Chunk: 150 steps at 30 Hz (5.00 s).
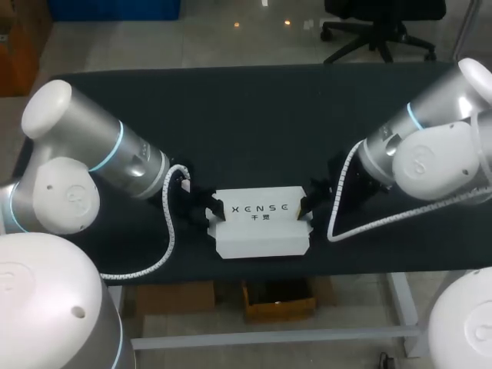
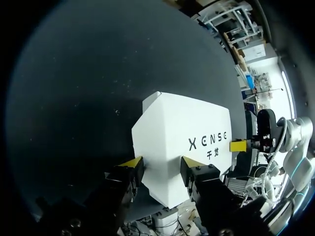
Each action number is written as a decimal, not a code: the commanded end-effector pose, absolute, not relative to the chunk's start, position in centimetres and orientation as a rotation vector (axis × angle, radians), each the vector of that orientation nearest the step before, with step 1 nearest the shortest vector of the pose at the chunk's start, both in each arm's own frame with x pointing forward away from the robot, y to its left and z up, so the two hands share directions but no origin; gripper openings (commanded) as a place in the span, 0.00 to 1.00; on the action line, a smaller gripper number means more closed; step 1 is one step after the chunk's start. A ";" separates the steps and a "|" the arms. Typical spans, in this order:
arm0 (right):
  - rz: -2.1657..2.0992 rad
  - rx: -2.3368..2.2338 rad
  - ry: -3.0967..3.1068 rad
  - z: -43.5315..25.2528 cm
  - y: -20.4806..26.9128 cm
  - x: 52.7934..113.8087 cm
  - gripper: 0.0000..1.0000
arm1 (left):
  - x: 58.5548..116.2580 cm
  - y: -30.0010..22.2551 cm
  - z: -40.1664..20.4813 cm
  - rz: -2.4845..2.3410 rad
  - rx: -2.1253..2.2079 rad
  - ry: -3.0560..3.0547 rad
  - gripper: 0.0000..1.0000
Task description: Assemble the packaging by folding the flat box into shape, placing the metal phone stand inside, and closing the box properly
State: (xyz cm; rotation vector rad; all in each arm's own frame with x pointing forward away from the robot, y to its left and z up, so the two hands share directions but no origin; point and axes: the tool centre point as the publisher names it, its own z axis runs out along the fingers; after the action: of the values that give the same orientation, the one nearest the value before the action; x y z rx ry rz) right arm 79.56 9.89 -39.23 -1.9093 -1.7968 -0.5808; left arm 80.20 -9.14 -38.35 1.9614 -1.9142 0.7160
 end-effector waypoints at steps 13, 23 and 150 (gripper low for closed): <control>-0.629 -1.877 -1.793 -39.5 10.0 79.7 0.40 | 80.0 -9.0 -38.4 0.751 1.901 -1.909 0.51; -0.699 -1.826 -1.814 -39.5 10.1 79.6 0.40 | 80.5 -9.3 -38.5 0.749 1.888 -1.904 0.49; -0.599 -1.769 -1.800 -38.6 11.2 79.6 0.47 | 80.2 -11.0 -37.4 0.661 1.873 -1.870 0.44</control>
State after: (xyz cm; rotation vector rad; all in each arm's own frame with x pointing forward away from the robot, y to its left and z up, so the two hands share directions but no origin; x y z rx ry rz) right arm 79.46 10.75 -38.67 -1.7634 -1.7949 -0.6126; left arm 80.07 -10.47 -37.37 1.8734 -1.8676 0.6736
